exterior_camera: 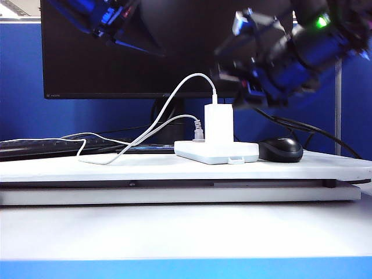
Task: Unplug the white charger from the socket, then place it next to the socket.
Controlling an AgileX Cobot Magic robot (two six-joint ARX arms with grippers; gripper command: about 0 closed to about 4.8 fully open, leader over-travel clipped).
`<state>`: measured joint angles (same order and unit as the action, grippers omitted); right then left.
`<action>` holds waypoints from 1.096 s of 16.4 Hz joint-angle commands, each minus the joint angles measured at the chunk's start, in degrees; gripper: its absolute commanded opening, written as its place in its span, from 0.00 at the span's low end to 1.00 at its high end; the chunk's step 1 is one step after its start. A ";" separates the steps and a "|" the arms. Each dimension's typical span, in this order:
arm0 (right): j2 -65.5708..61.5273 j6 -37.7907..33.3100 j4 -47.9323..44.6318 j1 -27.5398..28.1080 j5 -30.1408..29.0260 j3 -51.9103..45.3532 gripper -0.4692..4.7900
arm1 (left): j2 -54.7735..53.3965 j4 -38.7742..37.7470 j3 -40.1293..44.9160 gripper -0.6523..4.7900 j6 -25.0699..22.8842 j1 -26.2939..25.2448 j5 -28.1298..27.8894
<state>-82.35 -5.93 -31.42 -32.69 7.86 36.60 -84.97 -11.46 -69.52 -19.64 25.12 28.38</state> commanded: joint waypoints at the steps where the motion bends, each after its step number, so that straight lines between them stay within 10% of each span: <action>1: 0.15 -0.04 -1.95 0.00 -0.02 0.22 0.26 | 0.00 0.83 -0.37 0.11 0.17 0.02 0.37; 3: -0.46 -0.07 -3.26 -0.02 -0.02 0.24 0.87 | 0.02 0.81 -0.37 0.11 0.20 0.02 0.37; 18: -8.52 -0.07 -10.34 -0.02 -0.04 5.35 0.91 | -3.98 1.29 -0.37 0.11 -0.33 0.02 2.95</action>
<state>-90.59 -6.00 -41.47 -32.69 7.77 41.01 -88.58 -11.14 -69.71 -19.70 25.12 30.26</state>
